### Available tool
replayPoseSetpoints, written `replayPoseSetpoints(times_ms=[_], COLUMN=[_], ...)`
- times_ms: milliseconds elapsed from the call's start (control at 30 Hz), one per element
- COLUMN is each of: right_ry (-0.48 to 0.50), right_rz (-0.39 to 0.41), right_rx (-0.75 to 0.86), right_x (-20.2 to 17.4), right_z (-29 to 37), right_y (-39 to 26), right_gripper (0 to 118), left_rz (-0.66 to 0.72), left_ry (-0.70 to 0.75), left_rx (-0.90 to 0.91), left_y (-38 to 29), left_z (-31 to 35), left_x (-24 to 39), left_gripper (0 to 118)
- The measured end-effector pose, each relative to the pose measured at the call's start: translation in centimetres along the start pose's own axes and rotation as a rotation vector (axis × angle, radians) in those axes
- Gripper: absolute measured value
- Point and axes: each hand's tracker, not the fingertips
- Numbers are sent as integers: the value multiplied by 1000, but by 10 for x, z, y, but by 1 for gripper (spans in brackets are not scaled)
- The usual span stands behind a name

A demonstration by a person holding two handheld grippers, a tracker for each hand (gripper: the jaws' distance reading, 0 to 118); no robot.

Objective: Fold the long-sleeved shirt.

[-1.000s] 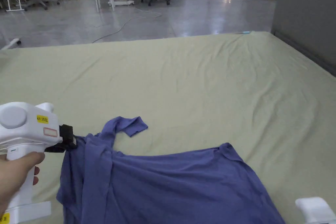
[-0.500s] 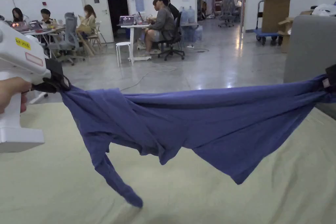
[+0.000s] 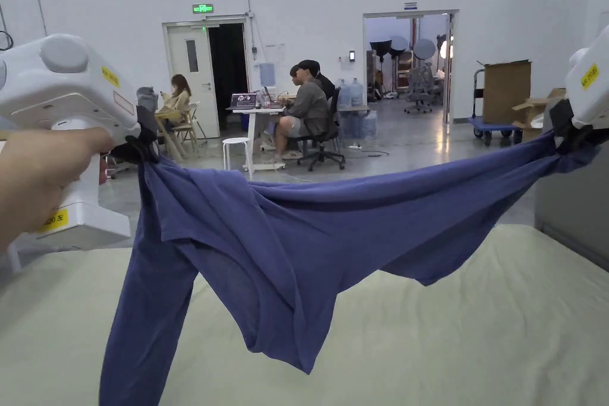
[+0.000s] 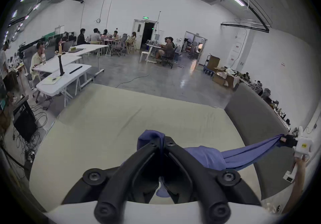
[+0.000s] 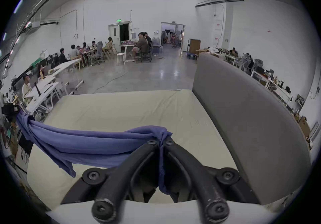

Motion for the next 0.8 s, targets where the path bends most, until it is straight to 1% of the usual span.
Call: replayPoseSetpoints(times_ms=[100, 200, 300, 367, 467, 533, 633, 700, 733, 800], right_ry=[0, 22, 43, 71, 96, 119, 157, 153, 166, 187], right_rz=[4, 9, 45, 78, 90, 102, 74, 83, 99, 104], right_rx=[-47, -95, -170, -226, -312, -372, -421, -428, -435, -416], right_x=[-4, -6, -12, -17, -17, -17, -6, 1, 4, 10], right_z=[-34, -70, -104, -123, -142, -140, -117, -94, -80, -51], right_y=[-18, -54, -110, -162, -246, -301, -374, -415, -434, -462], right_gripper=[0, 0, 0, 0, 0, 0, 0, 0, 0, 0], left_rz=[11, 24, 18, 24, 29, 19, 39, 48, 52, 77], left_ry=[16, 28, 42, 62, 52, 55, 34, 25, 26, 16], left_rx=[-23, -72, -181, -264, -395, -465, -526, -546, -554, -578], left_y=[-16, -49, -102, -151, -226, -274, -336, -366, -383, -411], left_z=[-30, -64, -101, -124, -144, -142, -121, -106, -93, -63], left_x=[-10, -25, -42, -54, -70, -78, -96, -115, -121, -128], left_gripper=[0, 0, 0, 0, 0, 0, 0, 0, 0, 0])
